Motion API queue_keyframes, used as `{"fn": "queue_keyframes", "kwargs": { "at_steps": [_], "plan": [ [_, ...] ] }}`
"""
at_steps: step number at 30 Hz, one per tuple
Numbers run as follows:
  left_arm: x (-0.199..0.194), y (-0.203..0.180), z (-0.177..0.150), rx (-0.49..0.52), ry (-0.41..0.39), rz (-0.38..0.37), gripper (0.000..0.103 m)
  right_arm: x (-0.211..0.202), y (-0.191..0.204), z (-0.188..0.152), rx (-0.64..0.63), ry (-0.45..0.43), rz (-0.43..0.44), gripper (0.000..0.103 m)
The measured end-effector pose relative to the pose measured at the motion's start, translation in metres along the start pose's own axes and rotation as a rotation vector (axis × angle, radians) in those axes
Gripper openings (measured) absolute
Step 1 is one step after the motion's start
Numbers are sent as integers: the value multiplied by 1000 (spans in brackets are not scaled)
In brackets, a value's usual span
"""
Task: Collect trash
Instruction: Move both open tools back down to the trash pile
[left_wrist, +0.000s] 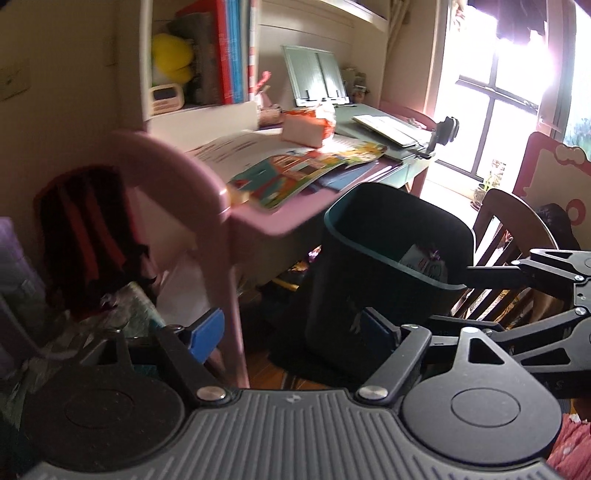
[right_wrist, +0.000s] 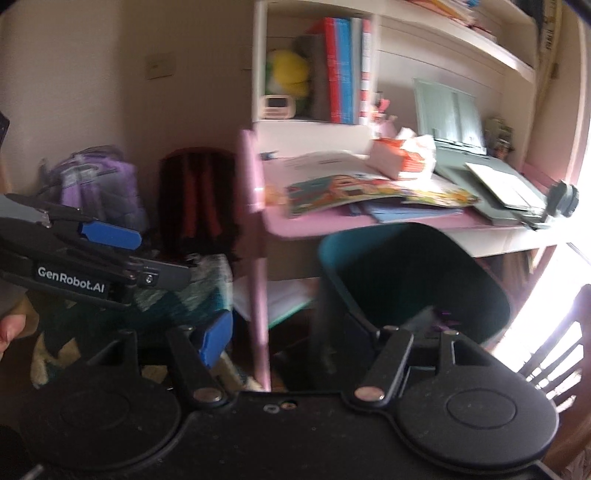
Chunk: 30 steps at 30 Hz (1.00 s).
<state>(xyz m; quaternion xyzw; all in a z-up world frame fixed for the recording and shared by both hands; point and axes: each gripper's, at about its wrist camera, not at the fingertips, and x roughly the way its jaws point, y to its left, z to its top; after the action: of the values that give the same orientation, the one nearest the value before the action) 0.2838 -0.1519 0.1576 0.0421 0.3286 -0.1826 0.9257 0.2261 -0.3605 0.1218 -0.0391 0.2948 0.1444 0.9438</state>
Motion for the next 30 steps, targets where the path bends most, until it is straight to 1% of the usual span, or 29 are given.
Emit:
{"fn": "queue_keyframes", "kwargs": {
  "at_steps": [4, 10, 12, 14, 17, 21, 22, 25, 27, 30],
  "plan": [
    [-20, 28, -30, -28, 9, 20, 81, 9, 34, -6, -30, 16, 66, 67],
    [-42, 74, -76, -110, 37, 59, 82, 31, 87, -21, -61, 55, 177, 67],
    [-48, 89, -93, -128, 47, 80, 84, 41, 105, -27, -68, 69, 215, 67],
    [-52, 101, -109, -140, 59, 102, 95, 52, 121, -34, -74, 84, 246, 67],
    [-56, 124, -137, -177, 70, 123, 98, 71, 147, -47, -78, 115, 290, 67],
    [-51, 157, -180, -243, 112, 132, 99, 102, 178, -69, -94, 162, 327, 68],
    [-48, 164, -192, -257, 121, 143, 102, 111, 184, -76, -91, 180, 338, 68],
    [-36, 187, -227, -299, 138, 185, 102, 143, 202, -96, -69, 245, 363, 68],
    [-23, 204, -250, -344, 154, 217, 102, 169, 211, -110, -52, 285, 366, 68],
    [-3, 229, -282, -410, 184, 249, 102, 205, 221, -133, -26, 317, 376, 68]
  ]
}}
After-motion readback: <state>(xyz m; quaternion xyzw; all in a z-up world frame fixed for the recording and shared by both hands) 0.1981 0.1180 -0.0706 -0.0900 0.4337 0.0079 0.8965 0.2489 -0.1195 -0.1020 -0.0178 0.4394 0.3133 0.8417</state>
